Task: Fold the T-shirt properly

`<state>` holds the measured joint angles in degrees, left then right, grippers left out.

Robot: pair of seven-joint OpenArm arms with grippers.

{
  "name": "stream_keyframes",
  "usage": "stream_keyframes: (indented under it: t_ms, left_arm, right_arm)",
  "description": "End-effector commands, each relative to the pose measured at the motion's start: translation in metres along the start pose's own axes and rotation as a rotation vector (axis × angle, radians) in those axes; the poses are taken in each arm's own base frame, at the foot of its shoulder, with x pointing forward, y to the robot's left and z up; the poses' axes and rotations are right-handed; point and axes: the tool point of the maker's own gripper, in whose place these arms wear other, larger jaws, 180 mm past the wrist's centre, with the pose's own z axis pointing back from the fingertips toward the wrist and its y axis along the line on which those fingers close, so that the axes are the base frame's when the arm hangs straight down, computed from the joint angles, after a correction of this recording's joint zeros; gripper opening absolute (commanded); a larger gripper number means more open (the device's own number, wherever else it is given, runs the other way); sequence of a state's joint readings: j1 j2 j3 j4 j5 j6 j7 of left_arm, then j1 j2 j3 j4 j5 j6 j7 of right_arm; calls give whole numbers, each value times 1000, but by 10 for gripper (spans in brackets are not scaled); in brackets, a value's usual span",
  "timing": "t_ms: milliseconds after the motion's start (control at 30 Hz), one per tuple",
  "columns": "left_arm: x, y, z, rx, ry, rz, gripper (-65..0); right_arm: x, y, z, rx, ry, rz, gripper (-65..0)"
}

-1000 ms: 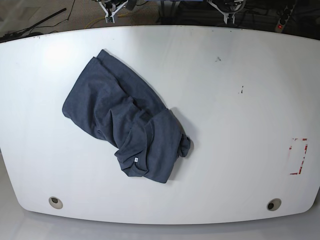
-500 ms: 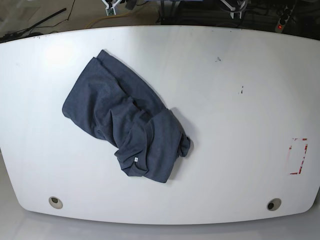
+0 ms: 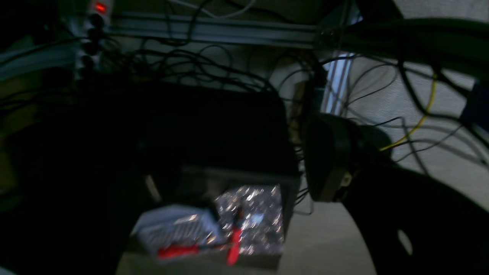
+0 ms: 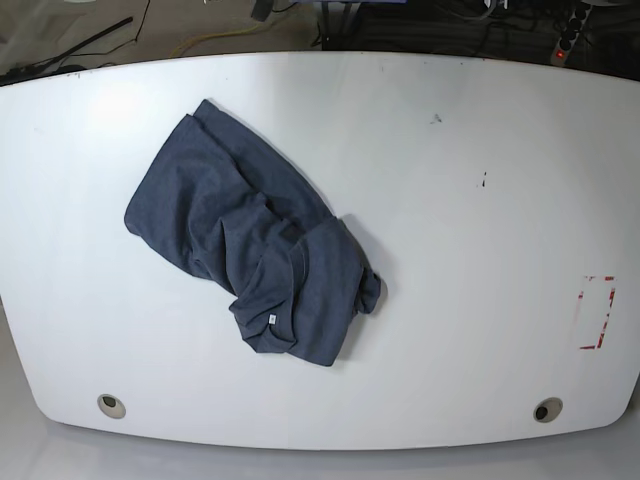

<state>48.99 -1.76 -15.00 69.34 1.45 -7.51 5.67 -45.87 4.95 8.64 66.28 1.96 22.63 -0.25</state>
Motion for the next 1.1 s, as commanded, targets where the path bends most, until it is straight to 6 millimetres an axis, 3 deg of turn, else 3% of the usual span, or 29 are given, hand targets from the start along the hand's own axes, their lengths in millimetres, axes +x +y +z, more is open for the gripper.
stream_keyframes:
  t_ms: [0, 233, 400, 633, 833, 1067]
  left_arm:
    - [1, -2, 15, 1, -28, -5, -204]
    - [26, -8, 53, -50, -121, -31, -204]
    - [63, -19, 90, -130, -237, -21, -204]
    - [112, -6, 132, -87, -378, -64, -203]
    - [134, 5, 142, -50, -437, -80, -200]
    - [175, 4, 138, -44, -548, -74, -197]
  right_arm:
    - [7, -11, 20, -32, -55, -29, -476]
    - [22, -8, 67, -42, -139, -47, -476]
    - [42, -10, 104, -66, -210, -54, -476]
    - [81, 4, 141, -49, -317, -29, -476]
    - [118, 14, 154, -29, -409, 19, -476]
    - [181, 11, 153, -33, -573, 95, -474]
